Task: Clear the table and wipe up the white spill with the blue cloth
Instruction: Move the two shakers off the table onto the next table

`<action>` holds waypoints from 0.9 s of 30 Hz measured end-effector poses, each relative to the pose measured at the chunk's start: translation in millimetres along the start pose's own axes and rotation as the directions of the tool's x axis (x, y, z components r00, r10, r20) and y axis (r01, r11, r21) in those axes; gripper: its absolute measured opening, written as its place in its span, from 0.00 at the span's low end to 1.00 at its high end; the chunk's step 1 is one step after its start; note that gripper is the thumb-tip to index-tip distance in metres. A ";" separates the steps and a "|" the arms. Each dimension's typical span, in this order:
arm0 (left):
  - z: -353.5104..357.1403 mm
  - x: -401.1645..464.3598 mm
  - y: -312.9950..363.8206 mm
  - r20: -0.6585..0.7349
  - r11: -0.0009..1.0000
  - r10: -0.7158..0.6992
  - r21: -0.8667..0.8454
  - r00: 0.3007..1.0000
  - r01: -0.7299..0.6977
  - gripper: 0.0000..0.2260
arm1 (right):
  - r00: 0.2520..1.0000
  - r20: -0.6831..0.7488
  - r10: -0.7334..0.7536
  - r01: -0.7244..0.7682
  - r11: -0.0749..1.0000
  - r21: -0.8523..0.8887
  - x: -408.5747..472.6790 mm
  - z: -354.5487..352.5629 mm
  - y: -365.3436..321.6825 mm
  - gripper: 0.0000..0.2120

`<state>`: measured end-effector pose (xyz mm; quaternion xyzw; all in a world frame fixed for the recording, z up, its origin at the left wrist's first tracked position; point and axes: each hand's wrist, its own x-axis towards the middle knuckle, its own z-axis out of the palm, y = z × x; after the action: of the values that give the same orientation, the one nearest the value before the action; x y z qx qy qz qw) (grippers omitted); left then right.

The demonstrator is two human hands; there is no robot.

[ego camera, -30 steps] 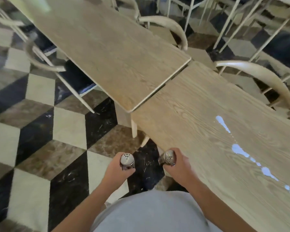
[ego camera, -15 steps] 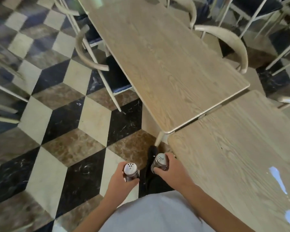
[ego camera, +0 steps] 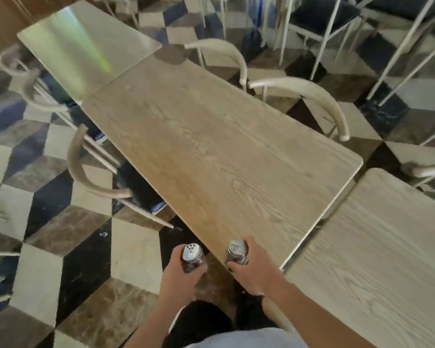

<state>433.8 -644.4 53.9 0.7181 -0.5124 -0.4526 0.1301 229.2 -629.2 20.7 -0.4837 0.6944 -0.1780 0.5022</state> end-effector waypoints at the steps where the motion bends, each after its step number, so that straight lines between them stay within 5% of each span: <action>1: -0.1 14.6 16.0 0.007 0.999 0.033 -0.001 0.999 -0.033 0.22 | 0.999 -0.028 0.032 -0.031 0.999 0.023 10.7 -4.7 -0.4 0.22; 10: 15.1 161.9 114.3 0.231 0.973 0.203 0.061 0.952 -0.222 0.19 | 0.908 -0.322 0.269 -0.258 0.963 0.077 101.8 -57.2 -26.4 0.22; 16: 12.3 255.8 114.7 0.323 0.920 0.298 0.155 0.898 -0.360 0.20 | 0.834 -0.311 0.456 -0.480 0.877 -0.001 140.3 -66.8 -55.7 0.19; 27: -21.1 359.9 140.6 0.452 0.774 0.407 0.291 0.793 -0.563 0.23 | 0.737 -0.483 0.473 -0.547 0.837 -0.014 199.6 -36.1 -105.0 0.17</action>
<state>386.9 -1019.5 -28.9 0.4721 -0.7809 -0.4089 -0.0069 244.1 -856.8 8.5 -0.2555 0.9105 -0.0880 0.3130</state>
